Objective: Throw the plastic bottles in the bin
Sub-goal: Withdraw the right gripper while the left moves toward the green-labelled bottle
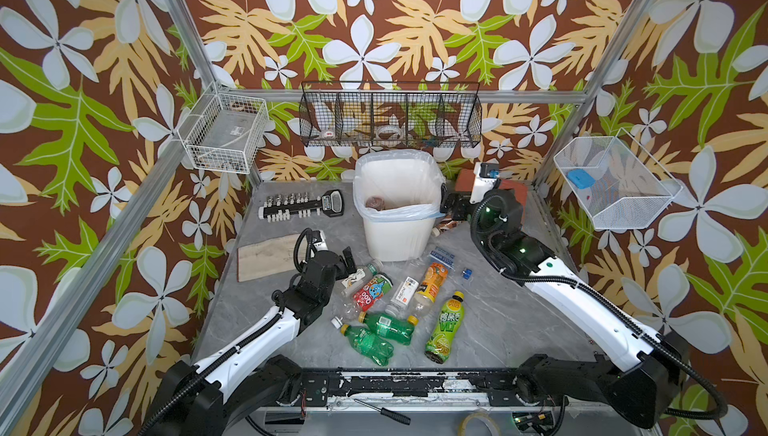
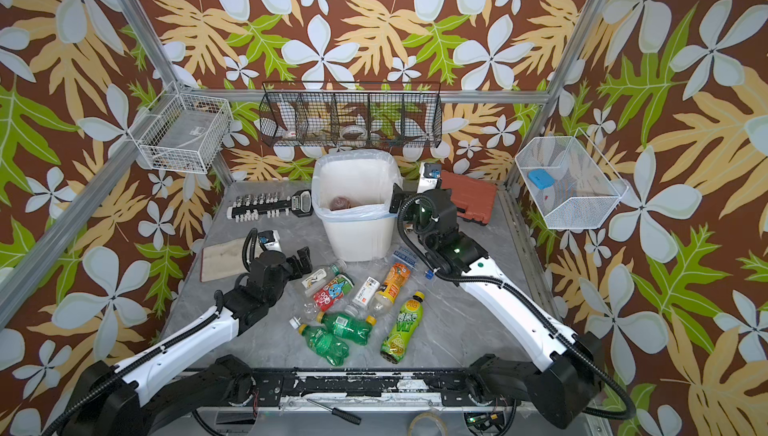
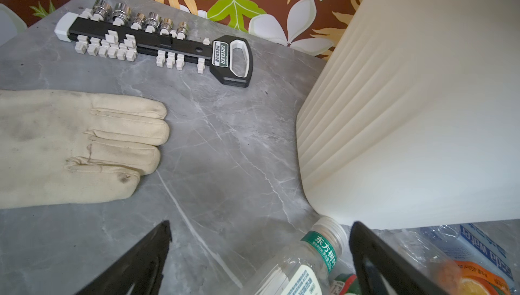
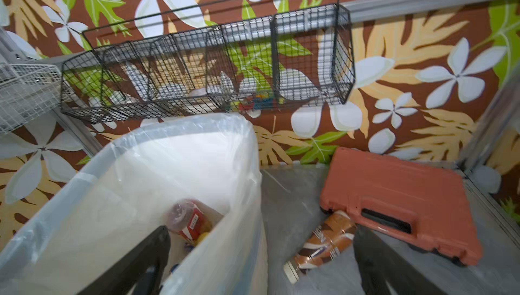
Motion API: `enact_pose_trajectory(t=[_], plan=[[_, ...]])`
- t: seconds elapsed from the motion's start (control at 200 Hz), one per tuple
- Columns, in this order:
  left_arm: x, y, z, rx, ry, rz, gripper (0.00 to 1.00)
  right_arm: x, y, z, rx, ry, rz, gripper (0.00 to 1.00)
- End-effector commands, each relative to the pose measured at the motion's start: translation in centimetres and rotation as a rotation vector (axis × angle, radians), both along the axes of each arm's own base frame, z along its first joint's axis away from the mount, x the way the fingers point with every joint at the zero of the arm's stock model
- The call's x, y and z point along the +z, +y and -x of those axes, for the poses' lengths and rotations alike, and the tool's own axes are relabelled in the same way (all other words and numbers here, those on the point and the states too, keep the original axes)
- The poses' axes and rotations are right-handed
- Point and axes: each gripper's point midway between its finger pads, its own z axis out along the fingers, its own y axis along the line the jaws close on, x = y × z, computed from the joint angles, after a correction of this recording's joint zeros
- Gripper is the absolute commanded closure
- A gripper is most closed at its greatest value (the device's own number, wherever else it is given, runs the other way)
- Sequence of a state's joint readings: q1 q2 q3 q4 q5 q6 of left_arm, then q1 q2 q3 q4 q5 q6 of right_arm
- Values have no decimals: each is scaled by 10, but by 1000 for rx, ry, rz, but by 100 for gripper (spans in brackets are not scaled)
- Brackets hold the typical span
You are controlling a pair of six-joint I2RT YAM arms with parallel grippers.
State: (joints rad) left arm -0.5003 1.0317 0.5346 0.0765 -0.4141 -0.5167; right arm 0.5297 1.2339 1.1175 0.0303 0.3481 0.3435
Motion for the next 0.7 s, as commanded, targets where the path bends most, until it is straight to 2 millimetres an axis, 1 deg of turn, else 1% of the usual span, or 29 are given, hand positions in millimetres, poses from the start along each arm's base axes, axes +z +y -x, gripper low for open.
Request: enact_pose_trajectory(t=[0.0,0.075,0.145,0.275,0.38,0.48,0.575,0.691], plan=[[-2,-9,0,-61,13,-6,0,-8,-17,6,-49,10,-57,1],[-9,-14,2,-96,52,-27,0,-17,-26,7,-70,32,-68,0],[-13,-20,5,-137,111,-43,0,-18,-28,6,-55,46,-92,0],[-27,-32,14,-222,241,-72,2,-21,-28,3,-59,43,-80,0],[-40,-32,20,-244,328,-106,2,-18,-24,-2,-45,49,-78,0],[-52,-36,26,-288,372,-140,2,-21,-22,-5,-41,51,-64,0],[-61,-30,26,-259,414,-197,2,-20,-23,-6,-45,50,-75,0],[-64,-35,22,-263,420,-246,2,-20,-23,-4,-40,47,-70,0]])
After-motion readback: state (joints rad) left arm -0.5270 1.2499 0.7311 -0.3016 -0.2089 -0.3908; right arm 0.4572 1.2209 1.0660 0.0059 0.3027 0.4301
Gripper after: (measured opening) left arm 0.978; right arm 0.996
